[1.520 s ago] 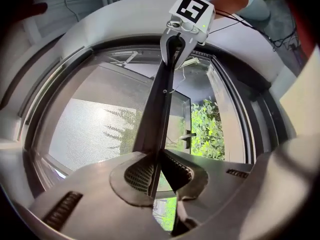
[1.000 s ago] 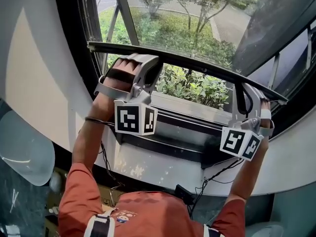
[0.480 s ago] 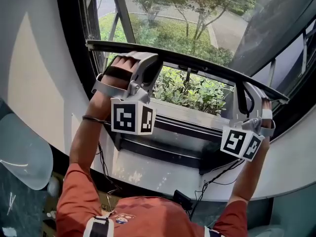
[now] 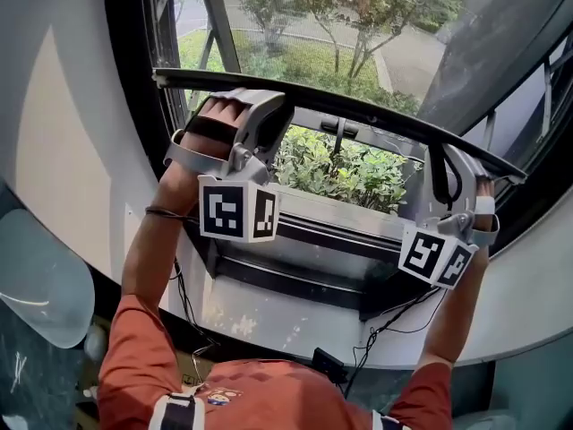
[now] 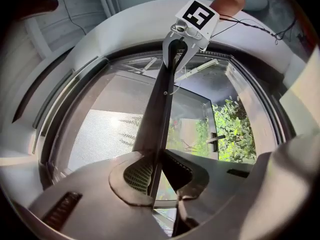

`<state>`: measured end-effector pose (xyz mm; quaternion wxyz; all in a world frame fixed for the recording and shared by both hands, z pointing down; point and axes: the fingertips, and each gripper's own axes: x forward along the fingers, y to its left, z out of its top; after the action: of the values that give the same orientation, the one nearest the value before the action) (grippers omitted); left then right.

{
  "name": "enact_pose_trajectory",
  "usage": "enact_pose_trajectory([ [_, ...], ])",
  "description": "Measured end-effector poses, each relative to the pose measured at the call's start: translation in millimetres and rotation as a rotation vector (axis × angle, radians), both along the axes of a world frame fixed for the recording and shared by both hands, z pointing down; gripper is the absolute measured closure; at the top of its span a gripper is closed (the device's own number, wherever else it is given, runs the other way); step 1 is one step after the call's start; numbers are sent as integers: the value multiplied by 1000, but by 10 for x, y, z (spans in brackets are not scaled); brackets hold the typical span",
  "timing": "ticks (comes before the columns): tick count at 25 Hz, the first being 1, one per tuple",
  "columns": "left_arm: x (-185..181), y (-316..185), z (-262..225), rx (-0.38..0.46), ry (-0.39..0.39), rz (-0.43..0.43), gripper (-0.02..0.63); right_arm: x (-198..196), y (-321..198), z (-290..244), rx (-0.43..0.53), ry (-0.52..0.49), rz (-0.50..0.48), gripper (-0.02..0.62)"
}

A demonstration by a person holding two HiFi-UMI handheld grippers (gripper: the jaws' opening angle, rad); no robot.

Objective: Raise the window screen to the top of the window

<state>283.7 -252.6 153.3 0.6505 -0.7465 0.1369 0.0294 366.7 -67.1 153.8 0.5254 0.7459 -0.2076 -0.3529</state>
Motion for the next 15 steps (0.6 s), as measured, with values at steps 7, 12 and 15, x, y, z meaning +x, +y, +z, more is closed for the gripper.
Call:
enact_pose_trajectory([
  [7, -7, -10, -315, 7, 26, 6, 541, -14, -15, -311, 10, 27, -9, 528],
  [12, -11, 4, -302, 41, 39, -3, 542, -18, -2, -287, -6, 50, -10, 528],
  [15, -11, -1, -303, 43, 63, -2, 541, -18, -9, -290, -3, 49, -9, 528],
])
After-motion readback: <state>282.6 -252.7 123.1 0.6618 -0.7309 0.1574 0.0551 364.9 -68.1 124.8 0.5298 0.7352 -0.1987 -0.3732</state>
